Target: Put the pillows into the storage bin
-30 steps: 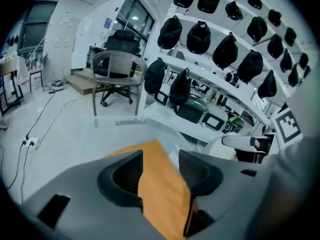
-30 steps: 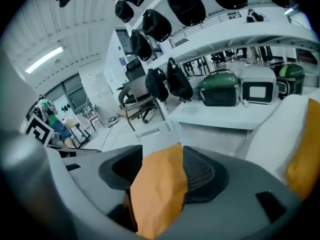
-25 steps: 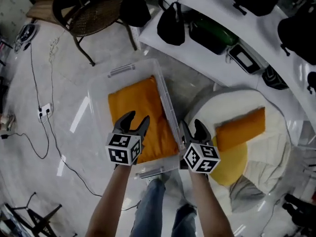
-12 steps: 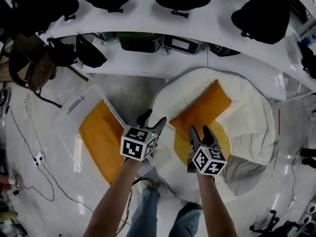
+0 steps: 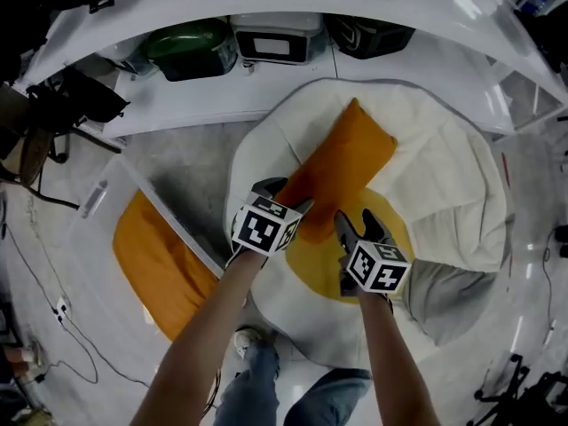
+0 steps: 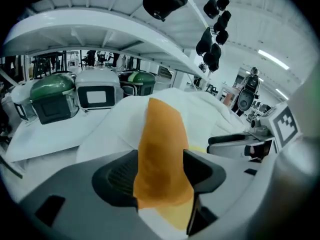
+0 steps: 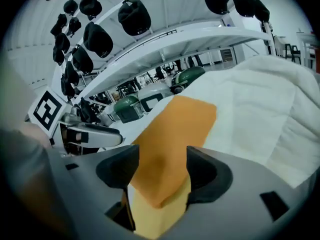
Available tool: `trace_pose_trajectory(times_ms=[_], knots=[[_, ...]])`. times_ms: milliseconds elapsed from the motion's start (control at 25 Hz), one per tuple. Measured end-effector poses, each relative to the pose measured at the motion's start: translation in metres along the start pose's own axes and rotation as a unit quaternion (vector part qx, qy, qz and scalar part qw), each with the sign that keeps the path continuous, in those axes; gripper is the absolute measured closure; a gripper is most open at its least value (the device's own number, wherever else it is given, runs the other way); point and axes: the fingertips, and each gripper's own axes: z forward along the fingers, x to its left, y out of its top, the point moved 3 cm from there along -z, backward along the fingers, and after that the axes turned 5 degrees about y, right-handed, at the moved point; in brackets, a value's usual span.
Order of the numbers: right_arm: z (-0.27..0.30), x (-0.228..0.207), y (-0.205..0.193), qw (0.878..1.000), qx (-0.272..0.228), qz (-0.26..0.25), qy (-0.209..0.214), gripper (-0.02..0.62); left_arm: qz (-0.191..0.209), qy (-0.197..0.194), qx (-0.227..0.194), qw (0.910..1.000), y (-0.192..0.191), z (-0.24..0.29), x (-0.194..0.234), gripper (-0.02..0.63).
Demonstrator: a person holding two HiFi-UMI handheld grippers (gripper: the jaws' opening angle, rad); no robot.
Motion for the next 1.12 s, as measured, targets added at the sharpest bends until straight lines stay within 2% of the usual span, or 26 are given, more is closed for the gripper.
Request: trace_pose_trajectory(times_ms=[160,280,440,520,560,640,760,920,1120], knots=[[0.035,-0.02,-0.029,1.0,0.01,0.008,0.024,0.288,0.03,0.008,0.012,0.9995,-0.012,0.039,0.007,0.323],[0.055,-0.035,-0.043,0.998,0.001,0.045,0.043,0.275,0.045,0.006,0.02,0.9988,-0.02,0.058,0.011,0.313],[0.074,-0.041,-0.053,0.992,-0.004,0.089,0.088,0.279,-0.001,-0.018,0.003,0.9998,-0.029,0.069,0.016,0.31],[0.077,-0.037,-0.052,0.99,-0.009,0.099,0.099,0.285,-0.019,-0.032,-0.007,0.9993,-0.031,0.067,0.017,0.33],[0.077,-0.035,-0.051,0.99,-0.011,0.097,0.1,0.309,-0.021,-0.036,-0.009,0.9991,-0.03,0.065,0.015,0.357],[0.07,-0.033,-0.048,0.993,-0.014,0.08,0.088,0.394,-0.014,-0.037,-0.009,0.9992,-0.028,0.061,0.006,0.416],[0.052,-0.029,-0.039,0.996,-0.02,0.061,0.067,0.456,-0.022,-0.043,-0.006,0.9988,-0.023,0.05,-0.007,0.448],[0.02,-0.004,-0.012,0.997,-0.025,0.019,0.065,0.474,-0.052,-0.047,-0.026,0.9972,-0.007,0.013,-0.014,0.457],[-0.033,0.042,0.037,0.997,-0.021,-0.029,0.072,0.474,-0.102,-0.042,-0.061,0.992,0.024,-0.057,-0.026,0.457]])
